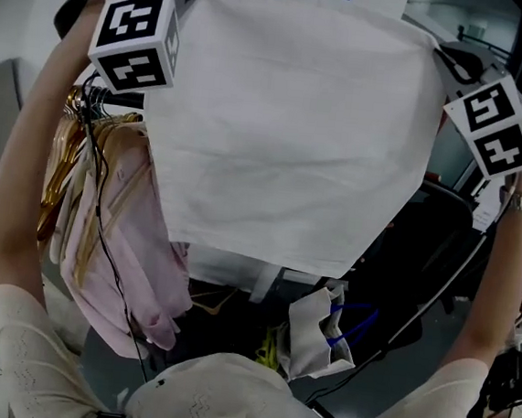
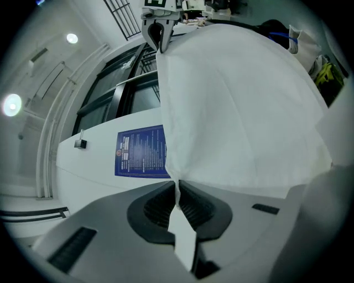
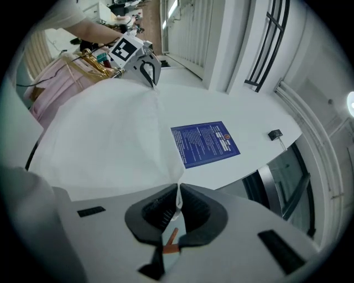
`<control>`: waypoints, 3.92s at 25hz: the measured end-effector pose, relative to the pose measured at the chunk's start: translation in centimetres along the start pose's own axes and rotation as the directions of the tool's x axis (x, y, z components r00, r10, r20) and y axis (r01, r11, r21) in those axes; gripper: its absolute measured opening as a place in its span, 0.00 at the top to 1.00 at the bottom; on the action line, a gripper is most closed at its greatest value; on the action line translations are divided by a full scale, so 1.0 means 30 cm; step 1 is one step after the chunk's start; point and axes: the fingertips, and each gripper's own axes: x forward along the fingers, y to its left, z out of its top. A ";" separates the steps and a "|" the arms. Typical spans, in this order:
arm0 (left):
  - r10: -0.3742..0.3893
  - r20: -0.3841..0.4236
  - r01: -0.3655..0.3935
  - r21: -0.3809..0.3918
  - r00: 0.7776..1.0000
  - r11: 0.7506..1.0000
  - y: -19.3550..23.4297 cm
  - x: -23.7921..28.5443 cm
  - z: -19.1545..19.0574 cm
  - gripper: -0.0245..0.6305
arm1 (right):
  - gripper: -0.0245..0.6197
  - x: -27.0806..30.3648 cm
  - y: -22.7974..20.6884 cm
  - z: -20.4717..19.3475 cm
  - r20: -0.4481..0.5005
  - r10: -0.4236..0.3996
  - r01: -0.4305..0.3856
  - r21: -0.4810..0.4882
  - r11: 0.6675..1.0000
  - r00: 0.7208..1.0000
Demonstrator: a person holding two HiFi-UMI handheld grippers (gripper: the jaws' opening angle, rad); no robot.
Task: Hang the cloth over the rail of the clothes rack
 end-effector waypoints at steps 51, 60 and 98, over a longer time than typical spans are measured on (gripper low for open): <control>-0.010 -0.006 0.009 -0.043 1.000 0.999 -0.241 0.231 -0.021 0.81 | 0.79 0.272 0.364 -0.170 -0.076 0.271 -0.267 0.061 0.962 0.960; 0.087 -0.026 -0.091 -0.309 0.996 0.947 -0.127 0.072 -0.092 0.94 | 0.93 0.119 0.199 -0.088 -0.030 0.014 -0.010 0.119 0.993 0.999; 0.013 0.243 0.243 -0.969 0.970 -0.048 -0.625 -0.399 -0.022 0.76 | 0.77 -0.369 0.706 -0.229 0.106 -0.137 -0.053 0.938 0.343 0.985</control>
